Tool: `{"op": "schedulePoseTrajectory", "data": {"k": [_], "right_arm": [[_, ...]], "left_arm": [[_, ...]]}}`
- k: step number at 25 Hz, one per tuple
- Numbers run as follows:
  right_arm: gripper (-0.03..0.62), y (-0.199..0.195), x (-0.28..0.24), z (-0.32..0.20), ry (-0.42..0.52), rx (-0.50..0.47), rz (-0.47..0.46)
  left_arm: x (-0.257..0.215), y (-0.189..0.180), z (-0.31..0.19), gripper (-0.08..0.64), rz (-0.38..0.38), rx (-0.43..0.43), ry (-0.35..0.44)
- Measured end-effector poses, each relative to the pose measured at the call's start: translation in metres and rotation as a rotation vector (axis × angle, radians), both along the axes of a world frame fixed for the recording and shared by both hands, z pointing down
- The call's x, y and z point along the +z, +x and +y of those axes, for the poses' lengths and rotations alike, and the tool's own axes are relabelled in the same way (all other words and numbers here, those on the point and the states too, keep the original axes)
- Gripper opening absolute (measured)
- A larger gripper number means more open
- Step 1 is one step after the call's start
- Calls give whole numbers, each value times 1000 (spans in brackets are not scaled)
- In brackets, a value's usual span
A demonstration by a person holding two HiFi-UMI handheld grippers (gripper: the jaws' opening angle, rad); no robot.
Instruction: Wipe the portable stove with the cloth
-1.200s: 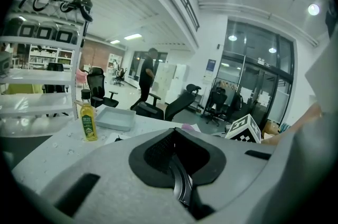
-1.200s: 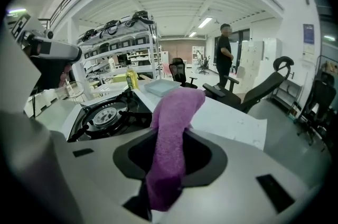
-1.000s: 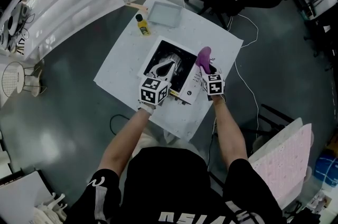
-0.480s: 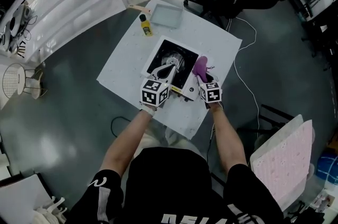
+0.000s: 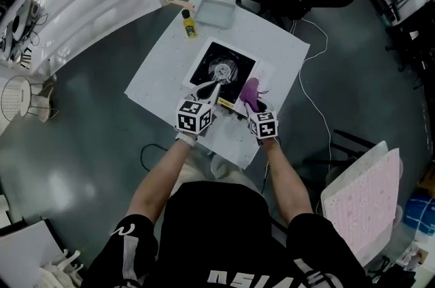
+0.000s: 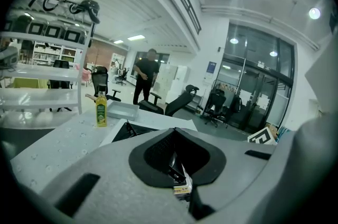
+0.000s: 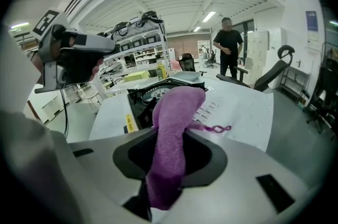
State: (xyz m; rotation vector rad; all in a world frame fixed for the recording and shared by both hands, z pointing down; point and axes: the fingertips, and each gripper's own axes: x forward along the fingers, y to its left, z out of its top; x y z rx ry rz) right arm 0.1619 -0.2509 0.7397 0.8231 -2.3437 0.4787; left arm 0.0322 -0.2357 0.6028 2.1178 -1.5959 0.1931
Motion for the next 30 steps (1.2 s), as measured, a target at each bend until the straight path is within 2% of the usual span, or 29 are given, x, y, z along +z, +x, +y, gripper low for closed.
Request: {"op": "schedulePoseTrajectory", "data": {"k": [11,15,22,30], "right_arm": [[115,-4,2,54,-40,-60,19],[114,-2,-9,55,-5,-52,11],[114,15,-44,16,67,67,-27],[115,27,-73,-73,136,229,-11]], "left_arm": [[-8,1,14,9,-3,14,8],[-15,3,14,9,-1,24,23],[-32,-12,4,9,10,34,51],[-38,-30,-43,9,14,126,73]]}}
